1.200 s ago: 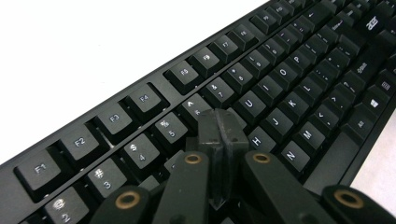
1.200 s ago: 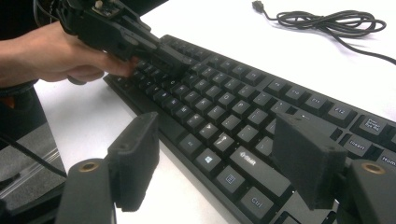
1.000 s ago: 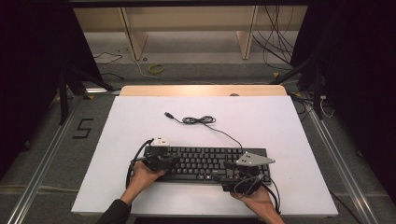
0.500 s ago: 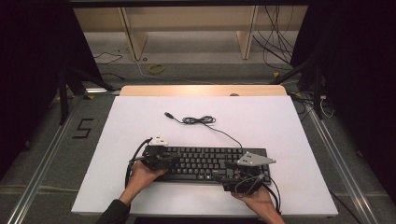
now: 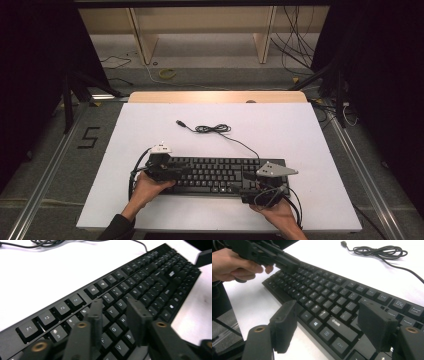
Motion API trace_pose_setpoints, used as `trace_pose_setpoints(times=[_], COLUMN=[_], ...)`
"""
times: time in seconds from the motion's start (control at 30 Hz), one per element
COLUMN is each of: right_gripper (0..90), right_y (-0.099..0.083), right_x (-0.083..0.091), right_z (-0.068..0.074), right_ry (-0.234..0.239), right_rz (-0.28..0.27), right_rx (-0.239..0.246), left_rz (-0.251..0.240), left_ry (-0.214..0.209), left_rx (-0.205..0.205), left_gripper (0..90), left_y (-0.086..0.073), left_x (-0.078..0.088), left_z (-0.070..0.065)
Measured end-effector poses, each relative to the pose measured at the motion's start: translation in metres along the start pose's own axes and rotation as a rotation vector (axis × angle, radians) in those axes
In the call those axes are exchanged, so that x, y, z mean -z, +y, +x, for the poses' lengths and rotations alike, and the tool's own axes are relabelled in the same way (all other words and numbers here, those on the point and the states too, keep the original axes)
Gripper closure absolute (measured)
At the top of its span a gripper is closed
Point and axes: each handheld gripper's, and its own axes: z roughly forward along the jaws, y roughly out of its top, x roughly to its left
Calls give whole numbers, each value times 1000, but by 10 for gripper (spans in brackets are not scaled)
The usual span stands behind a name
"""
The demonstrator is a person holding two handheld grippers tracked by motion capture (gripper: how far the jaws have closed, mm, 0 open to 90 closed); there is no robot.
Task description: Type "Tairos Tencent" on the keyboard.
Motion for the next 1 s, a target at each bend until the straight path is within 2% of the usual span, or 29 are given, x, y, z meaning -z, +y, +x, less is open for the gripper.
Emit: trace_pose_setpoints(times=[0.2,0.47,0.6,0.7,1.0], right_gripper=[327,326,325,321,312], right_y=[-3,-8,-12,-15,-23], right_x=[5,15,20,24,38], right_z=[-4,-9,-11,-12,-17], right_ry=[-8,-15,-19,-27,-53], right_rz=[-7,-36,-46,-50,-77], right_rx=[0,1,0,1,-9], left_rz=[-60,-133,-166,-181,-193], left_ry=[-54,-92,-114,-115,-108], left_rx=[6,-9,-9,-21,-26], left_gripper=[477,331,296,276,248], left_y=[-2,-12,-20,-26,-37], left_x=[10,22,29,33,41], left_z=[-2,-10,-15,-17,-22])
